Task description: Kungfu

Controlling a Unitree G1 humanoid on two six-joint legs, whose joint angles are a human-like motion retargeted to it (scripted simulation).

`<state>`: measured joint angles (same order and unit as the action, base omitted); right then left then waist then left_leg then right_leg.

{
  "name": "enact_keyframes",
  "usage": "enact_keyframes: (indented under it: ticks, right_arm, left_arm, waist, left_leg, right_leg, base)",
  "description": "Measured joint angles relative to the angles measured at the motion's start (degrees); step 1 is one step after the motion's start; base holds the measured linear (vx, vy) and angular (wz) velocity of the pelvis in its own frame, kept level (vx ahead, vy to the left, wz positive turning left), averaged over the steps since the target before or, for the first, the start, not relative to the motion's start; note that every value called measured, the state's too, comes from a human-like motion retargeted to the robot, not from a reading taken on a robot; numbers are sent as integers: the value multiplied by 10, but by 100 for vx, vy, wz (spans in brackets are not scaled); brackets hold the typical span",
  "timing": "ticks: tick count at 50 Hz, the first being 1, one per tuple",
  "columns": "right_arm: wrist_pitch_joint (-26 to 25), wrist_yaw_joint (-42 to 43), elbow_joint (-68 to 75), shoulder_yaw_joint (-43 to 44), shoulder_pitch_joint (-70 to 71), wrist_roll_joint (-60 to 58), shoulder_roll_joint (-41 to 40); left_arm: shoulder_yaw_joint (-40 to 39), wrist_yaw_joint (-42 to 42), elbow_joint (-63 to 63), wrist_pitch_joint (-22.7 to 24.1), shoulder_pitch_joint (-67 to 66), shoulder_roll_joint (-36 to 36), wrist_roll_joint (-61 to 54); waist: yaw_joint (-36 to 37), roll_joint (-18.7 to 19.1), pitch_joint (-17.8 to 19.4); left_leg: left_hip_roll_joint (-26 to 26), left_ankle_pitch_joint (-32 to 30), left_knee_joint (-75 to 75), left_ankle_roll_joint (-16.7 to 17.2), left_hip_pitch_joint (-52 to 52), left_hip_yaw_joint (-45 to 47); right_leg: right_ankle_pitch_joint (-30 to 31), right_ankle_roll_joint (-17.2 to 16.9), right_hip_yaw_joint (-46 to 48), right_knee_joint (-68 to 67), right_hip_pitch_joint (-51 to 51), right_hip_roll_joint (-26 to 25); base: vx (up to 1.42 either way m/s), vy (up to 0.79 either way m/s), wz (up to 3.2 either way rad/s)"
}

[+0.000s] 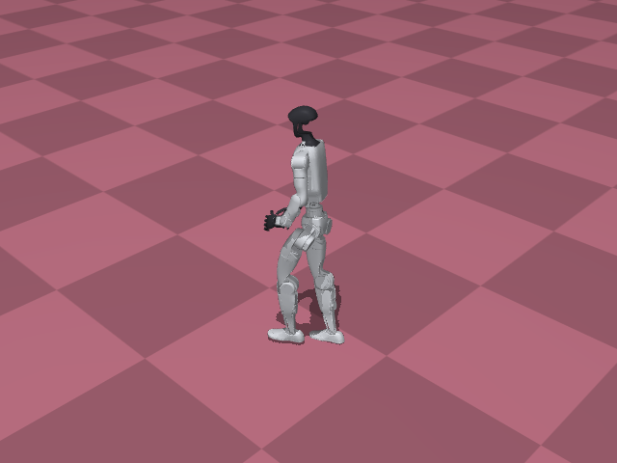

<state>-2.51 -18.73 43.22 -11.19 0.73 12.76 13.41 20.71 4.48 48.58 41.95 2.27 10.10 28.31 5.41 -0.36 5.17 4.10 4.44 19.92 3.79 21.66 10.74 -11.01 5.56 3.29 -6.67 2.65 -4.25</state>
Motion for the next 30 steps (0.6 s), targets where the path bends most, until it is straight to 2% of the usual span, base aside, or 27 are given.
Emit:
enact_keyframes:
  ticks: [3,6,10,13,15,17,18,20,22,25,27,30]
  right_arm:
    - [5,-21,30,14,26,-30,-7]
    - [15,-54,69,30,48,-68,-8]
    - [26,-97,130,49,66,-112,-6]
    - [28,-110,177,69,64,-137,-11]
    - [32,-102,211,89,51,-151,-21]
    - [42,-78,249,111,26,-159,-33]
    - [49,-62,268,120,10,-160,-39]
    - [60,-16,310,147,-7,-157,-58]
    - [64,33,365,186,-10,-146,-65]
    - [70,82,436,236,-27,-125,-63]
    - [75,89,459,253,-53,-117,-55]
    - [89,103,464,279,-101,-127,-52]
  left_arm:
    - [-56,-13,8,-25,-28,-14,-23]
    - [-114,-13,29,-53,-54,-30,-53]
    - [-192,-32,82,-86,-85,-40,-118]
    - [-247,-65,134,-117,-106,-33,-185]
    - [-282,-94,176,-148,-121,-24,-224]
    - [-317,-124,225,-188,-133,-10,-245]
    - [-337,-138,251,-210,-137,-1,-249]
    - [-375,-158,302,-260,-117,20,-246]
    - [-400,-157,331,-292,-106,33,-247]
    - [-425,-131,345,-287,-109,39,-271]
    - [-428,-133,348,-278,-114,37,-291]
    - [-430,-162,345,-283,-114,29,-298]
  waist:
    - [8,9,9]
    - [6,14,9]
    - [14,10,0]
    - [25,-15,-15]
    - [33,-35,-32]
    - [28,-59,-58]
    - [24,-71,-73]
    - [32,-90,-83]
    - [48,-84,-76]
    - [86,-69,-84]
    - [84,-60,-92]
    - [54,-32,-112]
  left_leg:
    - [-5,-1,-52,11,21,47]
    - [-15,5,-93,8,33,114]
    - [-27,26,-115,6,30,201]
    - [-20,25,-99,-75,21,217]
    - [-7,0,-104,-119,18,202]
    - [11,7,-85,-125,30,158]
    - [21,10,-73,-123,43,142]
    - [-7,27,-27,-92,77,116]
    - [-45,45,-5,-57,61,103]
    - [-79,67,6,-33,33,95]
    - [-73,80,-3,-32,9,73]
    - [-54,89,-50,-58,-36,37]
  right_leg:
    - [-4,5,-31,4,25,-24]
    - [-7,5,-46,12,49,-45]
    - [-2,-10,-65,15,74,-65]
    - [9,-46,-79,10,83,-61]
    - [25,-79,-78,3,87,-54]
    - [58,-133,-65,-8,81,-45]
    - [82,-169,-59,-16,74,-40]
    - [145,-206,-14,-39,45,-65]
    - [183,-206,73,-93,17,-103]
    - [221,-206,149,-196,-29,-132]
    - [187,-206,156,-254,-62,-123]
    - [136,-206,217,-290,-101,-44]
  base:
    - [36,-39,-109]
    - [44,-33,-61]
    - [46,-34,-49]
    - [88,-49,-35]
    - [89,-42,-9]
    - [98,-40,44]
    - [88,-60,53]
    - [54,-108,39]
    - [18,-134,21]
    - [54,-77,16]
    - [105,0,109]
    - [92,53,179]
